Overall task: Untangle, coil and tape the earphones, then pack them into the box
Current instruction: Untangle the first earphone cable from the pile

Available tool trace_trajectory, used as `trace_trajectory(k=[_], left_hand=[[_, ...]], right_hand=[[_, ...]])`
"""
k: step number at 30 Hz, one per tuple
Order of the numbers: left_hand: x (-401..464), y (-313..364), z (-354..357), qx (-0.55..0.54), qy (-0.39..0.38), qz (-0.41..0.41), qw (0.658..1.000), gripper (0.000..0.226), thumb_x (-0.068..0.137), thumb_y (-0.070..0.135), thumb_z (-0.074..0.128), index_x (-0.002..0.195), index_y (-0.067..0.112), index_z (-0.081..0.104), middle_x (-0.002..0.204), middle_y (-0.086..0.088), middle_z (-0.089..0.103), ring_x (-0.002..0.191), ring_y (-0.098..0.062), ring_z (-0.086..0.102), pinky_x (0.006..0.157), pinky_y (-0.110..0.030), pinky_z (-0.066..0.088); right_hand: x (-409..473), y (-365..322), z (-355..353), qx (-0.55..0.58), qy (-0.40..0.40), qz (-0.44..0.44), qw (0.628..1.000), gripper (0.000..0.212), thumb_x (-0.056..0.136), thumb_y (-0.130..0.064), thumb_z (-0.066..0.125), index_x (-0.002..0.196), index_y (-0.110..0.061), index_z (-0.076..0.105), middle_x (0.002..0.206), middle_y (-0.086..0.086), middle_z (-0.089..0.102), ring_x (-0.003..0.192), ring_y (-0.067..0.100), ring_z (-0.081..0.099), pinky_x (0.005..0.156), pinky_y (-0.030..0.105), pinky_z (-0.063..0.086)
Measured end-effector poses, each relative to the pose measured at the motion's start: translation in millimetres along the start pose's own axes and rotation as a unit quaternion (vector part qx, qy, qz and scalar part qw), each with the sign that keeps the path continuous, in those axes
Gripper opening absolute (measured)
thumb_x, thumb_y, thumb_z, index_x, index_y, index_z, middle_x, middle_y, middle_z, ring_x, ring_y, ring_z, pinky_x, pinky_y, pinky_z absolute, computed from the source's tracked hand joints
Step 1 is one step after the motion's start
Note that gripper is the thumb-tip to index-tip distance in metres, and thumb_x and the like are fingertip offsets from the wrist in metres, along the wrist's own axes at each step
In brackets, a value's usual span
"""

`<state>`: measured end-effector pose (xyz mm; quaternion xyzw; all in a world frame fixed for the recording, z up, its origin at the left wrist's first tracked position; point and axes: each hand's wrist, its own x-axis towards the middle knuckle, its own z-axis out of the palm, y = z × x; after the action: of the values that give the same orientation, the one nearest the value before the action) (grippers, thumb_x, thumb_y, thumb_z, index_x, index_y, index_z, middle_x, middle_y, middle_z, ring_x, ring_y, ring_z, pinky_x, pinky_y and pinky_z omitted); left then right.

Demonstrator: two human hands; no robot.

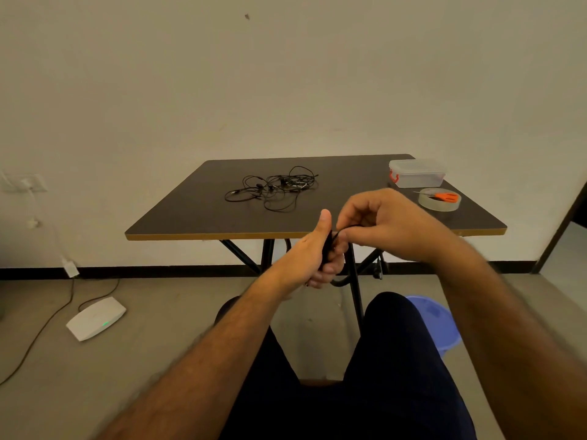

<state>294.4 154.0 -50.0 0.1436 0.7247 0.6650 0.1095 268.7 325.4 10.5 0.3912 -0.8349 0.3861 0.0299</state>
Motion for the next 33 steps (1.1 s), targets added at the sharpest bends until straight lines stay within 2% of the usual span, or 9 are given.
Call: trace_trajectory(k=[4,5,7,10,15,21,25,28,33], left_hand=[[-1,2,0,-0.135,-0.087,-0.025,0.987,0.058,0.091,0.07,0.016,0.068,0.021,0.038,0.051,0.008,0.026,0.041,-0.005,0.017,0.04,-0.021,0.013],[-2,4,0,-0.165,-0.106,-0.027,0.98,0.056,0.09,0.069,0.019,0.067,0.022,0.038,0.05,0.009,0.026,0.04,-0.004,0.018,0.039,-0.02,0.013],[-2,7,1,-0.206,-0.136,-0.028,0.969,0.053,0.091,0.066,0.025,0.064,0.022,0.038,0.048,0.01,0.028,0.038,-0.003,0.02,0.038,-0.019,0.014],[-3,11,3,-0.251,-0.16,-0.015,0.955,0.051,0.092,0.063,0.032,0.06,0.024,0.037,0.046,0.01,0.031,0.036,-0.002,0.025,0.036,-0.017,0.017],[-2,16,-1,-0.284,-0.156,0.02,0.946,0.05,0.093,0.054,0.039,0.053,0.024,0.036,0.043,0.01,0.034,0.034,-0.003,0.029,0.035,-0.017,0.019],[-1,16,-12,-0.315,-0.128,0.042,0.94,0.05,0.095,0.049,0.038,0.055,0.022,0.025,0.041,0.008,0.035,0.032,-0.004,0.028,0.033,-0.014,0.022],[0,15,-16,-0.329,-0.125,0.041,0.935,0.052,0.097,0.047,0.035,0.053,0.022,0.025,0.04,0.008,0.035,0.031,-0.005,0.024,0.033,-0.013,0.023],[0,14,-18,-0.328,-0.121,0.044,0.936,0.052,0.098,0.046,0.033,0.053,0.022,0.025,0.039,0.008,0.035,0.03,-0.004,0.03,0.032,-0.011,0.026],[0,15,-20,-0.327,-0.079,0.041,0.941,0.055,0.097,0.046,0.033,0.046,0.024,0.031,0.037,0.006,0.033,0.027,-0.005,0.029,0.031,-0.011,0.024]], right_hand=[[6,13,-3,0.121,0.039,-0.015,0.992,0.005,0.086,-0.005,0.071,0.091,-0.005,0.071,0.084,0.021,0.068,0.074,0.024,0.065,0.075,0.04,0.057],[7,16,-1,0.152,0.044,-0.014,0.987,0.006,0.086,-0.004,0.07,0.093,-0.003,0.07,0.086,0.025,0.068,0.076,0.026,0.065,0.076,0.04,0.058],[8,19,5,0.216,0.057,-0.009,0.975,0.008,0.086,-0.002,0.067,0.094,0.0,0.069,0.085,0.025,0.068,0.076,0.023,0.066,0.073,0.033,0.06],[8,25,17,0.312,0.077,-0.001,0.947,0.012,0.082,-0.01,0.066,0.091,-0.004,0.069,0.076,0.007,0.071,0.07,0.014,0.067,0.067,0.025,0.057],[7,31,36,0.349,0.067,0.016,0.935,0.024,0.09,-0.023,0.057,0.094,-0.003,0.069,0.082,0.009,0.07,0.076,0.017,0.067,0.069,0.029,0.056],[4,31,49,0.354,0.054,0.038,0.933,0.034,0.093,-0.024,0.053,0.108,0.002,0.069,0.094,0.016,0.071,0.086,0.021,0.068,0.075,0.033,0.058],[5,30,55,0.383,0.055,0.058,0.92,0.025,0.088,-0.021,0.06,0.102,-0.005,0.074,0.094,0.012,0.074,0.086,0.02,0.07,0.074,0.033,0.057],[5,32,58,0.415,0.055,0.085,0.904,0.018,0.083,-0.022,0.065,0.092,-0.011,0.076,0.089,0.01,0.073,0.082,0.02,0.07,0.072,0.035,0.057],[5,32,59,0.418,0.039,0.091,0.903,0.012,0.083,-0.024,0.064,0.085,-0.015,0.072,0.083,0.006,0.068,0.08,0.019,0.065,0.076,0.039,0.057]])
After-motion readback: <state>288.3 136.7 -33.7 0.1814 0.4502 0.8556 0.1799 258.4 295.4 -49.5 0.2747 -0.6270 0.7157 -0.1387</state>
